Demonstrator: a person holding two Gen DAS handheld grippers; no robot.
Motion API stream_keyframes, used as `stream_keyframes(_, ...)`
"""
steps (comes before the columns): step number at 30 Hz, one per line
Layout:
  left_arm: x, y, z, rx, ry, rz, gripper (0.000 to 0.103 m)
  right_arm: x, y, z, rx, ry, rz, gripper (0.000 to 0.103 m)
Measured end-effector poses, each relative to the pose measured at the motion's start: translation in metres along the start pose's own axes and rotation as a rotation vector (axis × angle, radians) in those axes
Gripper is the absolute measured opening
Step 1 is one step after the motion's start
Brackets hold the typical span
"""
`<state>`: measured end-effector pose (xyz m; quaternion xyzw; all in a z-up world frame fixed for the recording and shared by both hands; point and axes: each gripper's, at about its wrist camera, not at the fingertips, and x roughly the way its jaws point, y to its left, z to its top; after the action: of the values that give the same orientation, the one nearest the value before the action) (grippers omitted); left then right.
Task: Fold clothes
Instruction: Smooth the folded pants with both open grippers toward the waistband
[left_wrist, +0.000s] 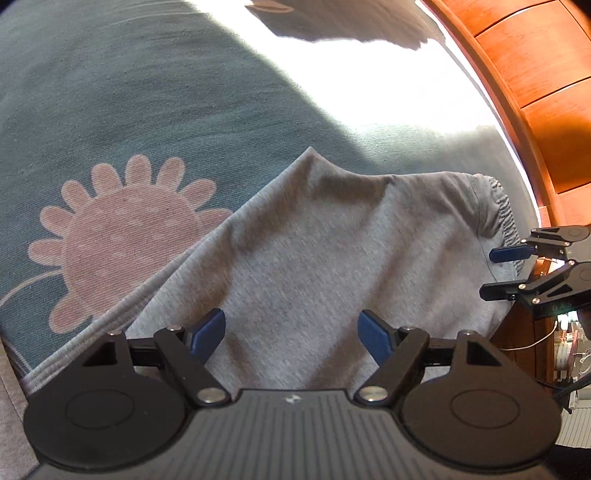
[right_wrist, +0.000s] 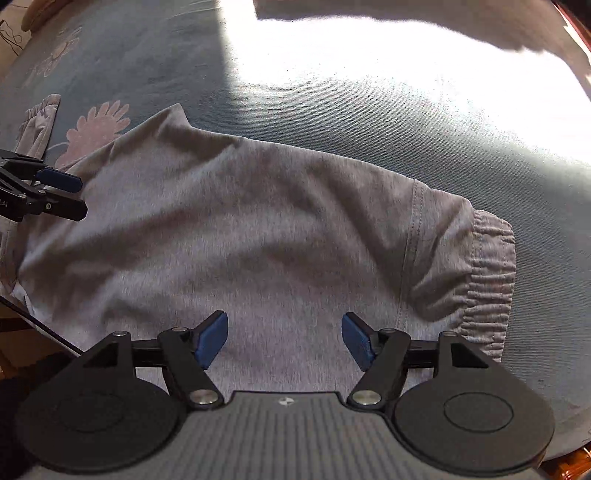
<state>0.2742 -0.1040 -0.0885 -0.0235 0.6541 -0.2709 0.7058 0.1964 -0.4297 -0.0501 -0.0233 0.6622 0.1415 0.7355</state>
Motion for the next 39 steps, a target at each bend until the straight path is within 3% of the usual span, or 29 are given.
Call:
stream_keyframes(6,0.004,-0.018,-0.023,-0.004,0.013,0.046,0.08,0.022,0.019,0.004,-0.045,-0.044,0.056,0.078)
stream_keyframes(10,0.014,-0.011,-0.043,-0.033,0.057,0.139,0.081,0.037,0.018,-0.002,-0.016,-0.019,0.06,0.083)
stream_keyframes(14,0.004,0.003,-0.06,-0.068,-0.001,0.092,0.088,0.046,0.015,-0.008,0.032,0.023,0.061,0.103)
stream_keyframes(20,-0.006,0.023,-0.07,-0.086,-0.063,-0.057,0.102,0.059,0.035,-0.001,0.072,0.068,-0.069,0.103)
stream_keyframes(22,-0.01,0.032,-0.076,-0.069,-0.089,-0.116,0.102,0.062,0.043,-0.002,0.097,0.06,-0.119,0.103)
stream_keyframes(24,-0.017,0.037,-0.08,-0.07,-0.103,-0.16,0.102,0.062,0.048,-0.003,0.161,0.05,-0.157,0.103)
stream_keyframes(27,-0.036,0.047,-0.08,-0.093,-0.143,-0.185,0.102,0.054,0.05,0.003,0.321,0.11,-0.212,0.103)
stream_keyframes(31,-0.05,0.077,-0.09,-0.113,-0.171,-0.213,0.102,0.027,0.087,0.008,0.422,-0.003,-0.273,0.103)
stream_keyframes(33,-0.049,0.094,-0.093,-0.151,-0.187,-0.178,0.102,0.024,0.116,0.013,0.39,-0.051,-0.264,0.103)
stream_keyframes(39,-0.051,0.121,-0.099,-0.247,-0.235,-0.26,0.102,0.037,0.139,0.005,0.229,-0.143,-0.201,0.103)
